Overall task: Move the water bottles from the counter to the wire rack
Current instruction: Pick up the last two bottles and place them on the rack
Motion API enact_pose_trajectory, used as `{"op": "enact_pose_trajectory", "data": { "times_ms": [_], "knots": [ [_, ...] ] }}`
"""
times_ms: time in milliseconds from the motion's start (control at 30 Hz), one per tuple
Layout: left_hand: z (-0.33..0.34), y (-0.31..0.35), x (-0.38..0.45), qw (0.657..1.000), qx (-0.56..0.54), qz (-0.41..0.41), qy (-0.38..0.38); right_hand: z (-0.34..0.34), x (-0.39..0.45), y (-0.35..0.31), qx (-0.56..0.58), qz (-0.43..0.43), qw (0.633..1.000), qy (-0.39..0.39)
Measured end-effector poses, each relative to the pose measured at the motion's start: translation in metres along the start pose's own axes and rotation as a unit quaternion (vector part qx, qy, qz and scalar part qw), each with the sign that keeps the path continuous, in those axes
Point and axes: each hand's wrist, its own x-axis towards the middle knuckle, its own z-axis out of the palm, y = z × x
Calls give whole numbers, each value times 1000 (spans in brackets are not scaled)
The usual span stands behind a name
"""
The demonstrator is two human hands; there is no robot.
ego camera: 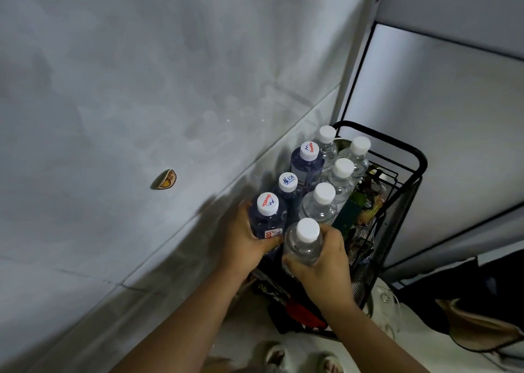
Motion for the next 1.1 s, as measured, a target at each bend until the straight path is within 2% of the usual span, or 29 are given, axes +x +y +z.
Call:
{"op": "enact_pose_trajectory", "data": {
  "times_ms": [133,367,733,1100],
  "knots": [
    [-1,-2,4,1000,8,-6,-27,1,1,-2,-32,11,999,13],
    [-16,0,6,988,29,-23,-151,-2,4,3,-137,78,987,-32],
    [-18,3,8,988,51,-30,-140,3,6,6,-35,68,996,-44],
    [-23,4,-3,986,52,-11,-160,-6,1,5,-13,93,992,-82]
  ]
}}
